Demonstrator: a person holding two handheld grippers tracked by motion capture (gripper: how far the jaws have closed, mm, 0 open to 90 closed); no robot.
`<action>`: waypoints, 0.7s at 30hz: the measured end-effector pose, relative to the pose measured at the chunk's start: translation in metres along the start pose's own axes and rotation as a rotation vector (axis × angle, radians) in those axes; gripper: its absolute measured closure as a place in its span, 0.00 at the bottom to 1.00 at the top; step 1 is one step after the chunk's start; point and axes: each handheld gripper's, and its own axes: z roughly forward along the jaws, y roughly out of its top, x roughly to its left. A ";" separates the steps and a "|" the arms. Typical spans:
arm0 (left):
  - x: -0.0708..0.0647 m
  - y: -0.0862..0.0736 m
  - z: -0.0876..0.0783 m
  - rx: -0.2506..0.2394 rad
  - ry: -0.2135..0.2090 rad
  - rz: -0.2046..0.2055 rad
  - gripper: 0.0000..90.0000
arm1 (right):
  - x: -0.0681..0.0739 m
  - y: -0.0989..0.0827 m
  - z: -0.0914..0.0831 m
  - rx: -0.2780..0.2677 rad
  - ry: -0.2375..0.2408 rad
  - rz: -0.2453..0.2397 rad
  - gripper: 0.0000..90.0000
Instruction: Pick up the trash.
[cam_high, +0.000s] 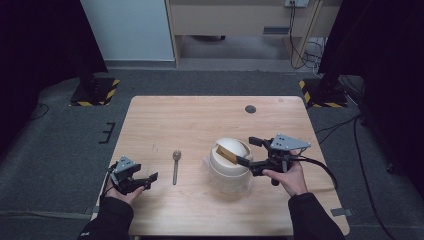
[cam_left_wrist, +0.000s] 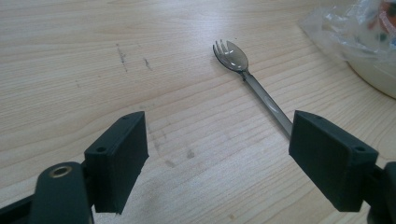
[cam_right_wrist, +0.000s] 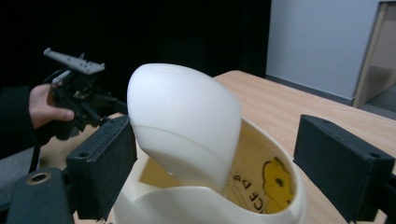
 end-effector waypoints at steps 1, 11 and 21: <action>0.000 0.000 0.000 0.002 -0.003 -0.003 0.22 | -0.002 0.000 -0.002 -0.007 -0.012 0.007 0.16; -0.008 0.008 0.004 0.003 0.000 0.020 0.24 | -0.005 0.005 -0.026 -0.049 -0.027 0.011 0.17; -0.033 0.018 0.031 0.062 0.000 0.094 0.31 | -0.026 -0.023 -0.070 -0.059 -0.172 0.071 0.19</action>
